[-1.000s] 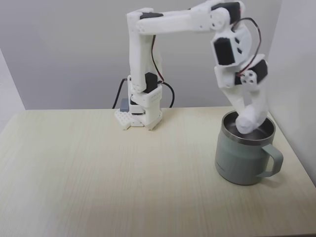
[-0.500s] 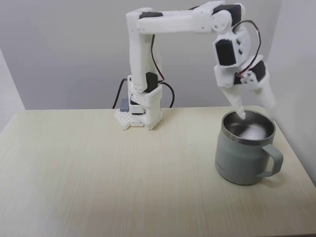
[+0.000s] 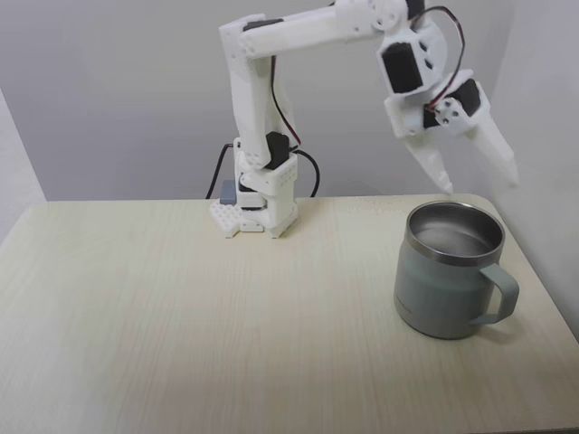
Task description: Grasp a dressing and put it in the cup.
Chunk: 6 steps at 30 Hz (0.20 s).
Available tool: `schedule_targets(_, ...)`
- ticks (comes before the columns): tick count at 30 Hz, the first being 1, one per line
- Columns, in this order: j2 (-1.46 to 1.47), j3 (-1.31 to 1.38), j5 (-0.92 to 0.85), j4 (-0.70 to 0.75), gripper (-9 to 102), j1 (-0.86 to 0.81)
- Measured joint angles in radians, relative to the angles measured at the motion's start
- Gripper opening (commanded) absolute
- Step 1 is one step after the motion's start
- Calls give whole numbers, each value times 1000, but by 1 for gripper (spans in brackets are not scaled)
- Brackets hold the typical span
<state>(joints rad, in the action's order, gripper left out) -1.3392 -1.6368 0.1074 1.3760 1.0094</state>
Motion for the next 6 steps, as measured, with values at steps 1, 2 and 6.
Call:
schedule_targets(1, 5, 0, 0, 0, 29, 0)
schedule_targets(2, 6, 0, 0, 3, 29, 2)
schedule_targets(6, 8, 0, -5, 9, 29, 9)
